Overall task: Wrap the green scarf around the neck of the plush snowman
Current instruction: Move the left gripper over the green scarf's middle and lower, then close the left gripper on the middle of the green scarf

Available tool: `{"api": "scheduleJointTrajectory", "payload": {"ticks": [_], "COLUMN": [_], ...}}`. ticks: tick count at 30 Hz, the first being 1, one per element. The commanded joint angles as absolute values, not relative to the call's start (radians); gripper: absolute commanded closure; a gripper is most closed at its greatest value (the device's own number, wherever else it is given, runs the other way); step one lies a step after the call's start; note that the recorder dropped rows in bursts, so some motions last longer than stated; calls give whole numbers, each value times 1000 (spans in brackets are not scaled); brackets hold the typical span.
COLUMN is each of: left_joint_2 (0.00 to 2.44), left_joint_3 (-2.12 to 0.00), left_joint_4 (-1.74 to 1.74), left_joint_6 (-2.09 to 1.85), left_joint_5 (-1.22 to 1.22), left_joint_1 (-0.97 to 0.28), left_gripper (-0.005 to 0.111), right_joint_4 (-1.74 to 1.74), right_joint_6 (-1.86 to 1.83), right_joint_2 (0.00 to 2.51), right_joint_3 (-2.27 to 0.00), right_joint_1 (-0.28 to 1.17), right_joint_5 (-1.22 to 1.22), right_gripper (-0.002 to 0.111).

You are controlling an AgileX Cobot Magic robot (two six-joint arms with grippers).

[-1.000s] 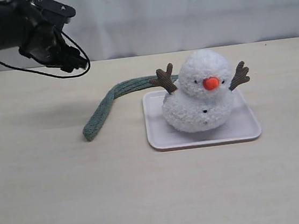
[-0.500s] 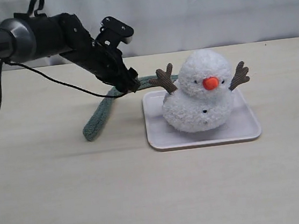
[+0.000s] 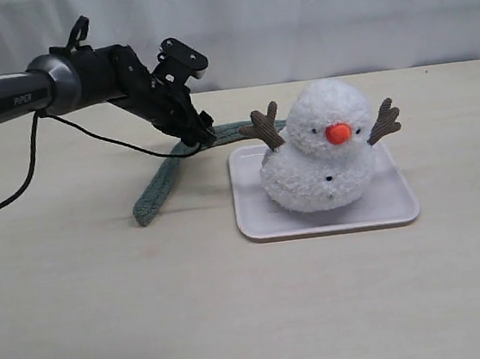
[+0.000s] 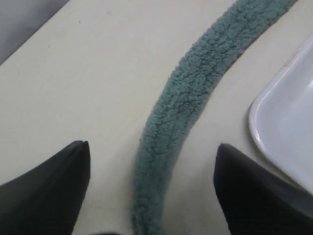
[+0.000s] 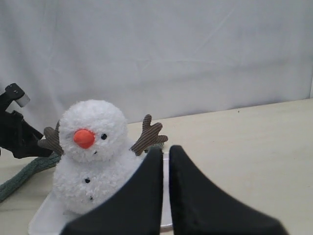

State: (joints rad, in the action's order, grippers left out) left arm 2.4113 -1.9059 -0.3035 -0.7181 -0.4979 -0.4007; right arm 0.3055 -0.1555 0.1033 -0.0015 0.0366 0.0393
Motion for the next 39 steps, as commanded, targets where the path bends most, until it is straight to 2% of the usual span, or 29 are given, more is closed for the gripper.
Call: {"api": "scheduleJointTrajectory", "payload": {"ticks": [1,12,13,16,17,23,25,27,29,34,35,39], "left_joint_2": [2468,2486,2486,2486,2486,2525,2540,2545,2545,2545,2545,2524], "left_joint_3": [-1958,-1955,-1955,-1955,-1955,-1955,-1955,-1955,-1957,-1957,-1957,-1957], "left_joint_4": [-281,-283,-283,-283,-289,-326,-271,-262,-252,-201,-186,-167], "left_joint_6": [-710,-680,-680,-680,-680,-683,-683,-683,-683,-683,-683,-679], "left_joint_5": [-528,-550,-550,-524,-503,-473,-485,-487,-485,-525,-538,-596], "left_joint_1": [-403,-394,-394,-394,-394,-394,-394,-394,-394,-394,-394,-394], "left_gripper": [40,40,42,60,61,60,52,53,61,103,107,107], "right_joint_4": [301,299,299,299,299,299,299,299,299,299,299,299], "right_joint_6": [-162,-171,-171,-171,-171,-171,-171,-171,-171,-171,-171,-171], "right_joint_2": [105,105,105,105,105,105,105,105,105,105,105,105], "right_joint_3": [0,0,0,0,0,0,0,0,0,0,0,0], "right_joint_1": [37,37,37,37,37,37,37,37,37,37,37,37], "right_joint_5": [60,71,71,71,71,71,71,71,71,71,69,69], "right_gripper": [104,104,104,104,104,104,104,104,104,104,104,104]}}
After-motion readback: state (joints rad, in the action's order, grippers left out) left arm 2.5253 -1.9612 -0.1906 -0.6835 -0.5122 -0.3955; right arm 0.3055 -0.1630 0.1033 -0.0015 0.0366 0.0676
